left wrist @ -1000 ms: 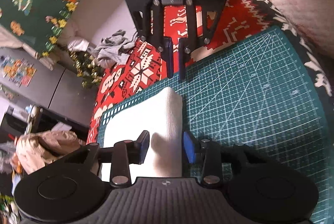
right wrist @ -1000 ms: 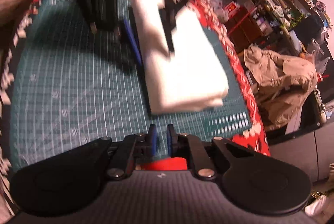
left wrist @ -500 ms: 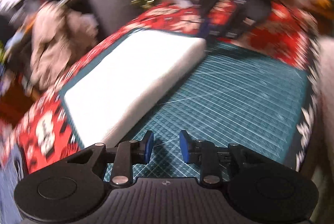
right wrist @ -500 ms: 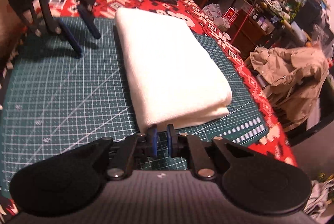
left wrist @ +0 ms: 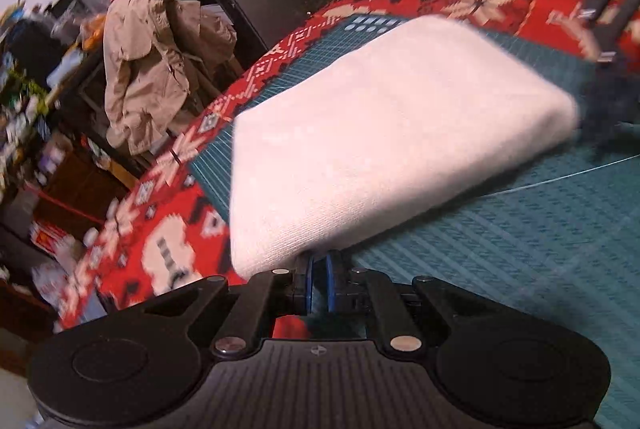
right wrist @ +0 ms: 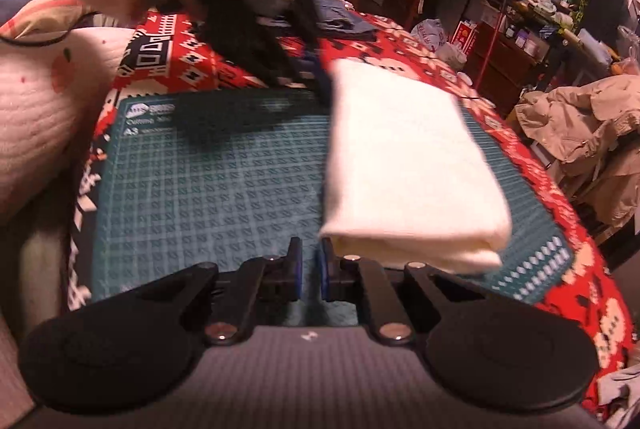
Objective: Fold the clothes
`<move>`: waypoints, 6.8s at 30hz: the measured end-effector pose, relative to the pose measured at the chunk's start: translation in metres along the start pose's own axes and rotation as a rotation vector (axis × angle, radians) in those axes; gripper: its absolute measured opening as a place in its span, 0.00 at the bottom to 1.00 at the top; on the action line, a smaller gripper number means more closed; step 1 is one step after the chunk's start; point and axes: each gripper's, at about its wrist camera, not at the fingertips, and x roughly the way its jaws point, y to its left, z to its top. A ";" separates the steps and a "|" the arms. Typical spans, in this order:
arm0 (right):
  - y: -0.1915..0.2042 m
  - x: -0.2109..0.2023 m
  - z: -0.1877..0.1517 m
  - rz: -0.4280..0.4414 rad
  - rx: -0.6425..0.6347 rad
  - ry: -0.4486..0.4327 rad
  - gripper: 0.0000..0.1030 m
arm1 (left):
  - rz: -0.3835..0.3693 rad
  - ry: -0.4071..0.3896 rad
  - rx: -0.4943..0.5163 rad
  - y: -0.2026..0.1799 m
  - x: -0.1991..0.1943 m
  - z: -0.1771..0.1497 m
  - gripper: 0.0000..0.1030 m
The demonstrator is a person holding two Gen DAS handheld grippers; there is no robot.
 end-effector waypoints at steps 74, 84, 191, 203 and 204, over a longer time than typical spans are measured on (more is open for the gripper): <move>0.117 -0.021 0.003 -0.307 0.511 0.004 0.04 | -0.108 -0.150 -0.212 -0.079 -0.087 -0.044 0.07; 0.145 -0.052 -0.007 -0.221 0.506 0.065 0.05 | -0.174 -0.096 -0.141 -0.108 -0.129 -0.061 0.09; 0.274 0.031 0.017 -0.542 -0.563 0.091 0.08 | 0.194 -0.429 0.580 -0.171 -0.140 -0.098 0.05; 0.252 -0.013 -0.016 -0.558 -0.382 0.132 0.07 | 0.193 -0.418 0.579 -0.173 -0.139 -0.099 0.08; 0.250 -0.018 -0.016 -0.548 -0.350 0.127 0.08 | 0.195 -0.417 0.580 -0.173 -0.139 -0.099 0.09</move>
